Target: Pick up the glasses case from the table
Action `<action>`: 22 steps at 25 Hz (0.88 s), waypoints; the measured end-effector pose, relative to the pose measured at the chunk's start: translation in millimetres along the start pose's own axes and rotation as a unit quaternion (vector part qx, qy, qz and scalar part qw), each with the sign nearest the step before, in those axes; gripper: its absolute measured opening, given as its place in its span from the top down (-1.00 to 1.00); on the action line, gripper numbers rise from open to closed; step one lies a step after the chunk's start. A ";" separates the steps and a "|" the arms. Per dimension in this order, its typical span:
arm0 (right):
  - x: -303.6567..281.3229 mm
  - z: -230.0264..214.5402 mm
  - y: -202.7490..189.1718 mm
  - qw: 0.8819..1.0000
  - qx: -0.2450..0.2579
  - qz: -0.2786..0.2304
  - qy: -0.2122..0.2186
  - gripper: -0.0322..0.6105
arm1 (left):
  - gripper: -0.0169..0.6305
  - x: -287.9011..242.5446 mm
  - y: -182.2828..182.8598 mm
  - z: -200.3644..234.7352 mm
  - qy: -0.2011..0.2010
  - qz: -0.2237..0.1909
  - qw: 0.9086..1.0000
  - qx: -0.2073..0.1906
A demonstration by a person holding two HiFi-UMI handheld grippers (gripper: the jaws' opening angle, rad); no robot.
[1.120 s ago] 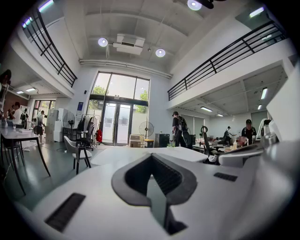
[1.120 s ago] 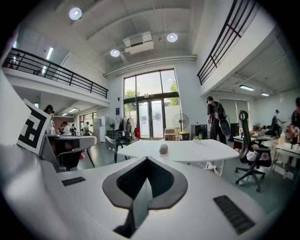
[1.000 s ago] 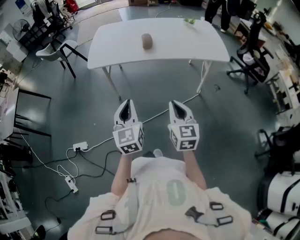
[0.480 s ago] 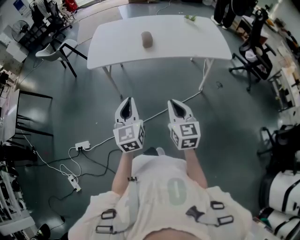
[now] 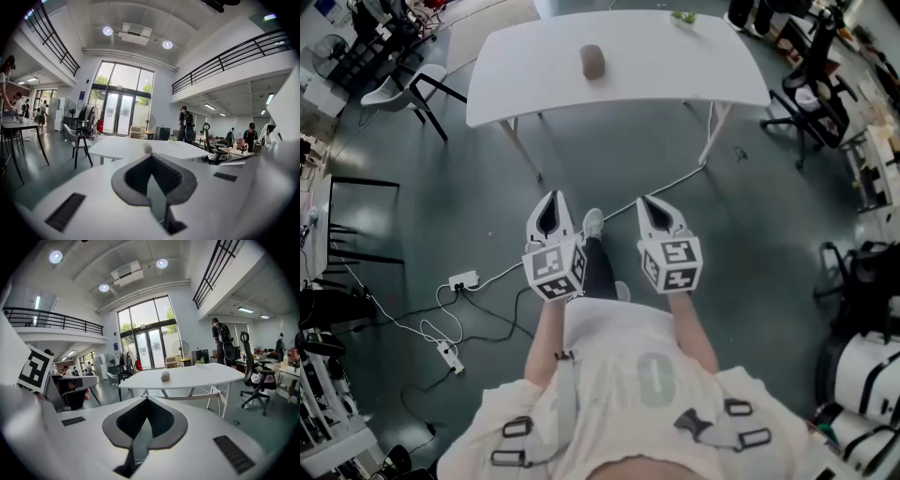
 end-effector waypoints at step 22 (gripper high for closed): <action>-208.4 -8.4 117.8 0.998 -0.039 -0.007 -0.050 0.90 | 0.94 -217.7 72.6 112.8 -0.059 0.011 0.998 0.018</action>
Point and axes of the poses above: the fingertips, and each gripper's own axes: x backward along the fingers, z to its left, y out of its top, the point moved 7 cm from there along x, backward along the fingers, and after that the axes turned 14 degrees about -y, right-handed, at the moved point
